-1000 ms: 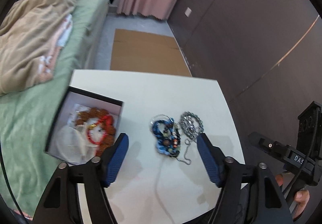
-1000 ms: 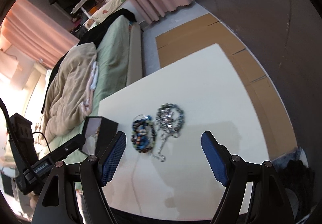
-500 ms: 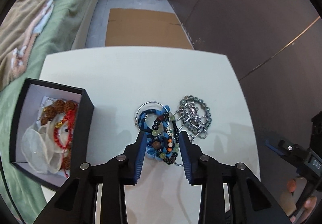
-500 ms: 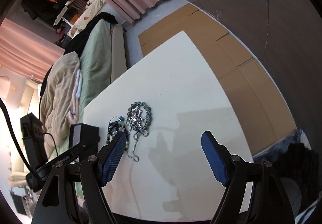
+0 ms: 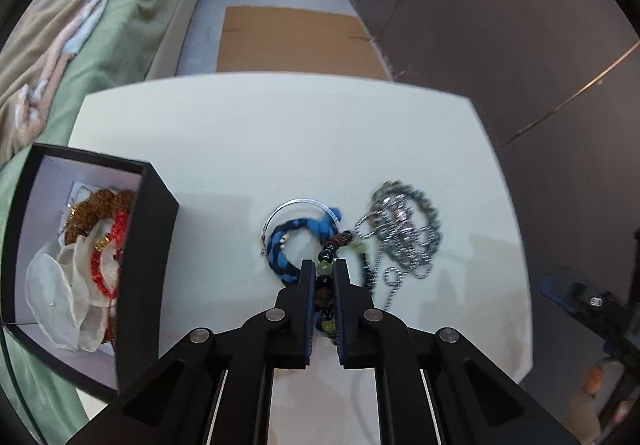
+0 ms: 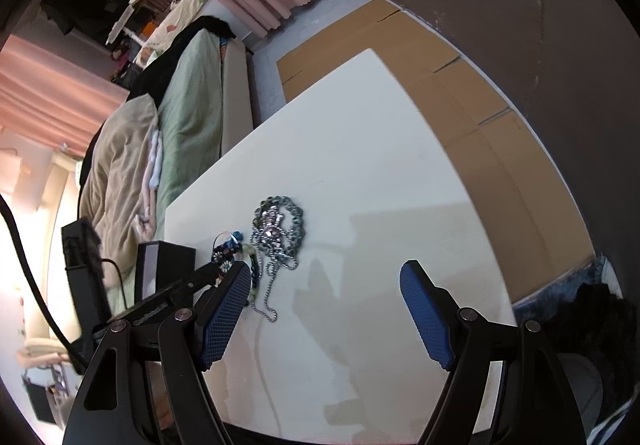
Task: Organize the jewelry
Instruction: 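Grasp a dark bead bracelet from the blue pile with the left tool, then carry the dark bracelet to the box with the left tool while the right tool lifts the silver chain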
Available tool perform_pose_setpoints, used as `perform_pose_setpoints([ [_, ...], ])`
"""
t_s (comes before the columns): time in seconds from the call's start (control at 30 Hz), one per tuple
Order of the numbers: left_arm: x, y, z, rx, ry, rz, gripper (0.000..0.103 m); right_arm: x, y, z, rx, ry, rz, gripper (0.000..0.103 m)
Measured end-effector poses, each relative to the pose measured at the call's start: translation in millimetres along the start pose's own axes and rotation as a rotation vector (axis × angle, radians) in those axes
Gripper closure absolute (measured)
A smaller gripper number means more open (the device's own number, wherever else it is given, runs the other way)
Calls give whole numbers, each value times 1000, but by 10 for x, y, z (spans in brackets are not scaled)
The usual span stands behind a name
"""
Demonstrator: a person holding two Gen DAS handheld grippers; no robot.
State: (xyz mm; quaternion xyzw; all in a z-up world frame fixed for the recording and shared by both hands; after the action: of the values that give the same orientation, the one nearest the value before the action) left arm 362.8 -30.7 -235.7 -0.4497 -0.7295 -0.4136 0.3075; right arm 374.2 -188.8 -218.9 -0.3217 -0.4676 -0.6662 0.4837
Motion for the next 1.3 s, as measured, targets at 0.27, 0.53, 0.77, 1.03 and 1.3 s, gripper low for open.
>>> perform_pose_setpoints([
  [0.27,429,121,-29,2,-42,-71,95,-184,100,372,114,-6,40,27],
  [0.53,856,194,19,8,-53,-146,95,-526,123,680,216,-55,112,49],
  [0.77,1226,198,125,1,-37,-201,95,-723,111,810,305,-106,140,56],
  [1.03,1472,124,400,41,2,-241,95,-877,107,882,398,-181,152,58],
  [1.3,1588,30,610,87,16,-258,95,-970,67,844,485,-274,153,57],
])
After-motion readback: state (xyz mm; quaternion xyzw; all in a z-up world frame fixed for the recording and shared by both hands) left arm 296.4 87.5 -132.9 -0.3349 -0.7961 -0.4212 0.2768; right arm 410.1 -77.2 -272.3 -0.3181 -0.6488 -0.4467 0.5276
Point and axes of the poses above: each gripper's, at about its wrist camera, not at the fingertips, and x roughly against the way its jaws point, z to its left, y to its top, the point moved 10 cm from there along -x, roughly the way its jaws point, and after that the axes turned 11 degrees about -y, right-handed, at the moved point
